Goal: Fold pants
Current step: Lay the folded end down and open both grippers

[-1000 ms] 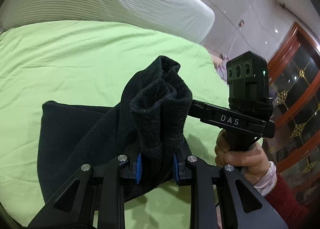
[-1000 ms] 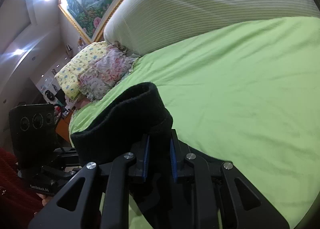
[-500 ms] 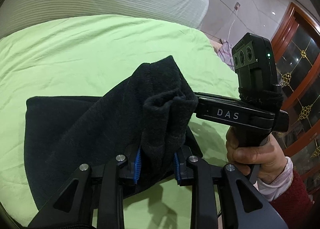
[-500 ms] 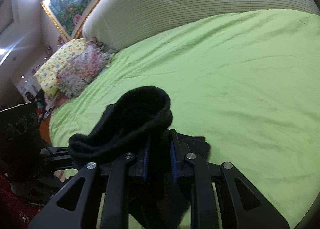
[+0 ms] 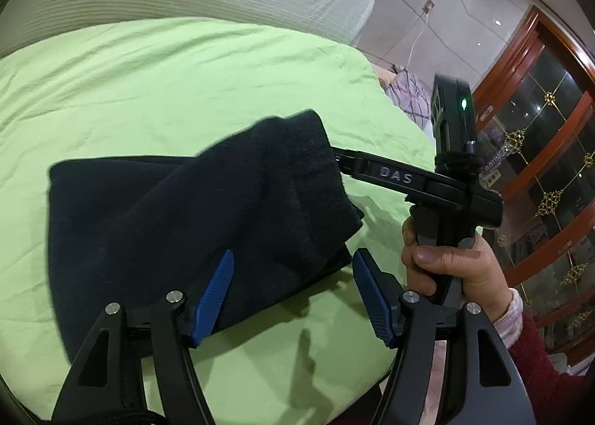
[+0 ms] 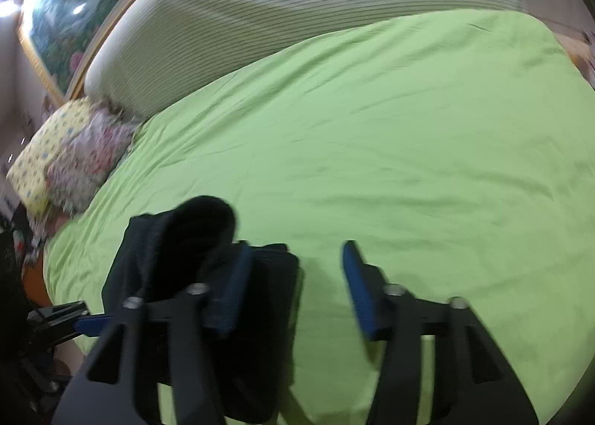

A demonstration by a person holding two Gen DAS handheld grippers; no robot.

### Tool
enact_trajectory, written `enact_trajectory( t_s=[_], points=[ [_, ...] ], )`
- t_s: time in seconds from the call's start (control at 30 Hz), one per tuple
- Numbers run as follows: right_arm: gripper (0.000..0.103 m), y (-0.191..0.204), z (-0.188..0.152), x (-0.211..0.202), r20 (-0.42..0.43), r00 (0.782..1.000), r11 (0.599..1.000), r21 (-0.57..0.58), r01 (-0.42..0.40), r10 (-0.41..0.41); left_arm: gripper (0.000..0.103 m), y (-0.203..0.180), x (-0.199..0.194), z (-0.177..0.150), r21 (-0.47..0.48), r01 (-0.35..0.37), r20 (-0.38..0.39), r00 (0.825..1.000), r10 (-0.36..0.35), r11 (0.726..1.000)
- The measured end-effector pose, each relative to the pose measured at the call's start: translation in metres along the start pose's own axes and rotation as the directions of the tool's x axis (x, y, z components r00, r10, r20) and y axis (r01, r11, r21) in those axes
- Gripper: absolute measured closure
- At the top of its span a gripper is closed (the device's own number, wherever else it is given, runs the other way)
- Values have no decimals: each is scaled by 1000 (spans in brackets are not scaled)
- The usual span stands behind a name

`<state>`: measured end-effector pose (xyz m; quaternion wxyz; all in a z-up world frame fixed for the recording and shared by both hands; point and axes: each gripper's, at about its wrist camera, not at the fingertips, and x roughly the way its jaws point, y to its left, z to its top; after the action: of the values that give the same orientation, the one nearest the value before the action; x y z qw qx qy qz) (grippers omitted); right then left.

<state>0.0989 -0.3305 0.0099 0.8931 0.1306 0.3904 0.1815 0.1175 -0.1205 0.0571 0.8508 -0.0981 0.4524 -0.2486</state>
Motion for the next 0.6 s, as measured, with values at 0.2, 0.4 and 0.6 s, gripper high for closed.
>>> enact_trajectory(
  t_s=[0.2, 0.4, 0.6],
  points=[
    [41, -11, -6, -26, 64, 998, 995, 95, -21, 15, 29, 34, -31, 2, -60, -70, 64, 995, 73, 996],
    [34, 8, -14, -36, 90, 995, 990, 127, -61, 50, 29, 84, -39, 5, -194, -142, 82, 984, 160, 971],
    [30, 37, -23, -24, 75, 996, 992, 108, -58, 50, 28, 112, -30, 12, -248, -186, 77, 975, 211, 951]
  ],
)
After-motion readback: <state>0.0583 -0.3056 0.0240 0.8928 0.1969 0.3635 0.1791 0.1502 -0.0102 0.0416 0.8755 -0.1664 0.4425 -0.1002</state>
